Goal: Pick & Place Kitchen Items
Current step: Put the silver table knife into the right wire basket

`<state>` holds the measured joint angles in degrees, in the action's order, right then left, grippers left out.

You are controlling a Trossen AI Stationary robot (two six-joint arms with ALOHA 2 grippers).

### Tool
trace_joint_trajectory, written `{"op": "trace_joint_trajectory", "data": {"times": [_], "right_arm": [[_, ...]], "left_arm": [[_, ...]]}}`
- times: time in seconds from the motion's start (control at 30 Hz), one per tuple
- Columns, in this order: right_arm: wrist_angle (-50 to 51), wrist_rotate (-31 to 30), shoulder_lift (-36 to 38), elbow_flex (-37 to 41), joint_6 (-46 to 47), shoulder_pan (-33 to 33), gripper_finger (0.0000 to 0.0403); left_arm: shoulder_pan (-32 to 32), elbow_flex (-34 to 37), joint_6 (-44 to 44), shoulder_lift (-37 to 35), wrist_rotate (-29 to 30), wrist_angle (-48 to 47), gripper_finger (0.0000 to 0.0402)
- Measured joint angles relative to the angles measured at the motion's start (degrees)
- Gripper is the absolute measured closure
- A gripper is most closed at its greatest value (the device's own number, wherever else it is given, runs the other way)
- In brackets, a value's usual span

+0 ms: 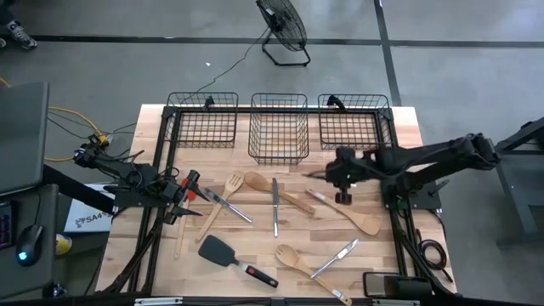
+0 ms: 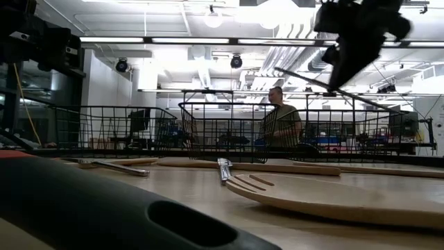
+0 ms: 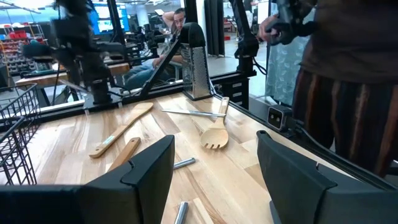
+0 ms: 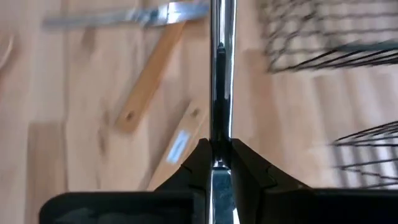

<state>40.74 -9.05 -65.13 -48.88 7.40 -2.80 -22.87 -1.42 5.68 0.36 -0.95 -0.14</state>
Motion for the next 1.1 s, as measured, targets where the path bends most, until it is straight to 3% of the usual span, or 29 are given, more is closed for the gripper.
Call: {"op": "trace_joint_trajectory", "data": {"times": [0.3,0.8,0.93,1.1], "right_arm": [[-4.6,-5.8,5.3,0.0,-1.4,11.3,0.0373],[-15.1,-11.5,5.3,0.0,-6.6,24.8,0.0373],[-16.4,-18.4,2.3,-2.2,-4.0,26.2,0.0373],[-10.0,-25.2,-3.1,-9.0,6.7,29.2,0.0373]], "left_arm": [[0.0,0.0,0.0,0.0,0.0,0.0,0.0174],[0.0,0.0,0.0,0.0,0.0,0.0,0.0174],[0.0,0.0,0.0,0.0,0.0,0.0,0.0174],[0.0,0.0,0.0,0.0,0.0,0.0,0.0174]]}}
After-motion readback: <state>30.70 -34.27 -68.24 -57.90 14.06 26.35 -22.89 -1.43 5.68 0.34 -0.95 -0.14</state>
